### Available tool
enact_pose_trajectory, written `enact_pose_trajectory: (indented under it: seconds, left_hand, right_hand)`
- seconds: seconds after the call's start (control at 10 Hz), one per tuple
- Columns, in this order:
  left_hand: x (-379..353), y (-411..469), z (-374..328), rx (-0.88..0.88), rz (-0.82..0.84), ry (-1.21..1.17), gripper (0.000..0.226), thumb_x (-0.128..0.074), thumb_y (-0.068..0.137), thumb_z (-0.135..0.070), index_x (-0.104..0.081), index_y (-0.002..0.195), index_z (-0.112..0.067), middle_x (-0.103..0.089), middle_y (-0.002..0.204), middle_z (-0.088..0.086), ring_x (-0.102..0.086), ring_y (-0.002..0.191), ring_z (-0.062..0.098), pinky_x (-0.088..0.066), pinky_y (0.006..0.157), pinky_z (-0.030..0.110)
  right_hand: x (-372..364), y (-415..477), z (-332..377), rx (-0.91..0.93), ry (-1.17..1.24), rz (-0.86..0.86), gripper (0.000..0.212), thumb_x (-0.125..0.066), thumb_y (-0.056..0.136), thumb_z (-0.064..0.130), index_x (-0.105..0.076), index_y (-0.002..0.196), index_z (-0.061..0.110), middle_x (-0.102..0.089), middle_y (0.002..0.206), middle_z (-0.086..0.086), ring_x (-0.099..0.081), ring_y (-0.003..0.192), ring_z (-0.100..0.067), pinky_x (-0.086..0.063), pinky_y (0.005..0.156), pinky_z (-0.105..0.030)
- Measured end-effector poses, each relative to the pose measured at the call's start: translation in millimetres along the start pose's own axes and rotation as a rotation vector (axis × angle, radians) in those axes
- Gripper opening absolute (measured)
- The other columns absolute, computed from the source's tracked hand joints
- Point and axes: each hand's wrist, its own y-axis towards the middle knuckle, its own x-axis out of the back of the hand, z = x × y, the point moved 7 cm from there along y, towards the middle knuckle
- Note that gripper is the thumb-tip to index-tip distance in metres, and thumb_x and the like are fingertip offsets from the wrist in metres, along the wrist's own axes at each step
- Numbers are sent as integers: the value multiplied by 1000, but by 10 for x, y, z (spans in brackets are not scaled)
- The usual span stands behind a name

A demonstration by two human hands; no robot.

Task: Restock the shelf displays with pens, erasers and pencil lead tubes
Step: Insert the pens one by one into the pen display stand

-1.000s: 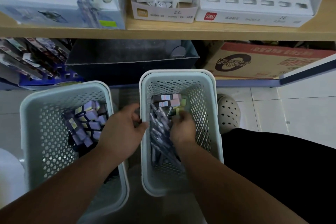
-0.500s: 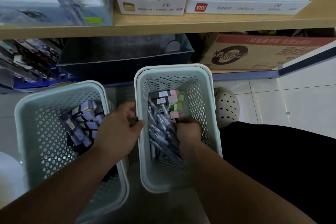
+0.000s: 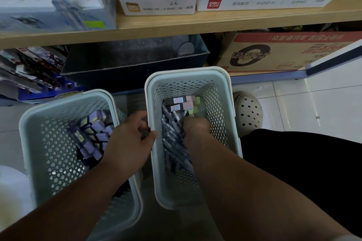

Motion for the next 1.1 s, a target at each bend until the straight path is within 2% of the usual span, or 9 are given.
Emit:
enact_pose_trajectory:
  seconds: [0.1, 0.2, 0.3, 0.4, 0.6, 0.8, 0.9, 1.0, 1.1]
  left_hand:
    - [2, 11, 9, 6, 5, -3, 44, -68, 93, -32, -52, 134, -28, -66, 98, -8, -69, 81, 14, -56, 76, 39]
    - [4, 1, -6, 2, 0, -35, 37, -68, 92, -28, -55, 127, -31, -67, 95, -11, -68, 77, 10, -57, 73, 39]
    - [-4, -1, 7, 12, 6, -48, 37, -68, 93, -28, -55, 127, -32, -66, 97, -12, -69, 76, 10, -58, 73, 39]
    - [-8, -4, 2, 11, 15, -35, 38, -67, 93, -29, -54, 129, -32, -65, 98, -12, -69, 76, 11, -57, 73, 38]
    - [-5, -2, 3, 10, 12, -23, 42, -67, 93, -30, -52, 132, -30, -65, 97, -11, -68, 75, 10, -56, 70, 36]
    - [-2, -6, -13, 11, 18, -37, 41, -68, 93, -29, -52, 131, -28, -65, 95, -11, -69, 74, 9, -57, 71, 41]
    - [-7, -4, -10, 15, 26, -51, 41, -67, 93, -28, -52, 131, -29, -65, 94, -11, -69, 74, 7, -57, 71, 42]
    - [-6, -10, -4, 19, 31, -61, 41, -68, 93, -29, -51, 131, -30, -66, 96, -10, -69, 74, 7, -57, 72, 41]
    - [-2, -6, -11, 9, 22, -60, 39, -68, 92, -27, -53, 128, -29, -67, 93, -9, -69, 72, 7, -57, 71, 42]
  right_hand:
    - [-33, 59, -39, -139, 251, 9, 50, -59, 98, 27, -45, 145, 14, -57, 140, -3, -62, 112, -19, -54, 88, -29]
    - [-77, 200, -276, -179, 644, -97, 20, -63, 94, 20, -66, 111, 9, -68, 97, -7, -59, 73, -19, -56, 72, -32]
    - [-151, 216, -229, -158, 590, -48, 15, -70, 89, 18, -62, 76, 14, -61, 73, -1, -57, 63, -21, -54, 72, -34]
    - [-204, 287, -169, -115, 526, 26, 15, -70, 90, 22, -68, 84, 9, -73, 90, -5, -69, 88, -25, -57, 87, -37]
    - [-110, 268, -91, -102, 545, 100, 33, -68, 93, 15, -66, 123, 1, -70, 120, -12, -67, 113, -29, -52, 73, -30]
    - [-200, 320, 49, 2, 471, 51, 20, -76, 89, 19, -66, 73, 13, -66, 74, 0, -65, 79, -24, -53, 72, -31]
    - [-214, 379, 4, -14, 525, 30, 15, -81, 84, 18, -69, 79, 11, -69, 74, -5, -65, 69, -25, -56, 65, -32]
    - [-265, 386, 21, -39, 653, 17, 49, -91, 67, 31, -70, 103, 5, -75, 93, -12, -72, 87, -32, -60, 85, -51]
    - [-240, 347, 40, -45, 747, -21, 99, -95, 42, 43, -54, 124, 7, -70, 107, -10, -69, 95, -27, -59, 89, -43]
